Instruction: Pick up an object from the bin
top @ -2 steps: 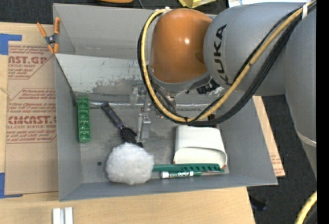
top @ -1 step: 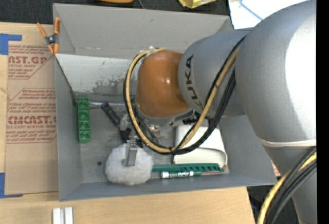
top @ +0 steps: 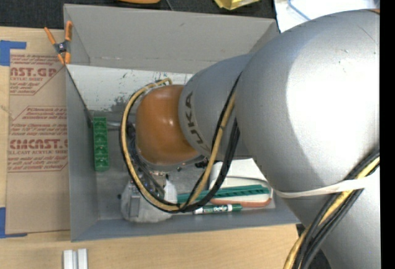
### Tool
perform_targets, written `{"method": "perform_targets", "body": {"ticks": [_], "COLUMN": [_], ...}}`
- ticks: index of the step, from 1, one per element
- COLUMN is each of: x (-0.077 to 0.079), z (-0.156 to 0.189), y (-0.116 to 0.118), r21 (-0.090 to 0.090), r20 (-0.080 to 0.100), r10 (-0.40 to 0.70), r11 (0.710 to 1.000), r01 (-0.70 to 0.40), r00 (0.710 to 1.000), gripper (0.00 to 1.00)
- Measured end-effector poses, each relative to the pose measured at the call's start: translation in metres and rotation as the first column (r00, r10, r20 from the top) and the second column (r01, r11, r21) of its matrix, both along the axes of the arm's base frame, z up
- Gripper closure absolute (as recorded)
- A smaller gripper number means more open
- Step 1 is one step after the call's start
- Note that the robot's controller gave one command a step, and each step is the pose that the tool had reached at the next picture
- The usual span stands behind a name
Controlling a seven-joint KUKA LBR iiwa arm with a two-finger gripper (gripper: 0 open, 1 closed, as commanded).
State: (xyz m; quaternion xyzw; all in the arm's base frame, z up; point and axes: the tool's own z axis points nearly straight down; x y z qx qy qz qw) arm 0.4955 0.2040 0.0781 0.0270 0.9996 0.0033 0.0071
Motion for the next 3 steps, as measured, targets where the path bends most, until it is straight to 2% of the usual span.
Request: {"method": "perform_targets", "body": {"ticks": [1, 2, 3], "x": [0.038, 0.028, 0.064], "z": [0.103, 0.149, 0.114], "y": [-0.047, -0.09, -0.012], "r21": [-0.006, -0.002, -0.002], "r20": [-0.011, -0.005, -0.001], "r10": [0.024, -0.023, 0.122], "r11": [1.0, 1.0, 0.993], "r01": [-0.024, 0.023, -0.122], "r00": [1.0, 1.0, 0.993], "gripper": [0.0, 0.0, 0.0]}}
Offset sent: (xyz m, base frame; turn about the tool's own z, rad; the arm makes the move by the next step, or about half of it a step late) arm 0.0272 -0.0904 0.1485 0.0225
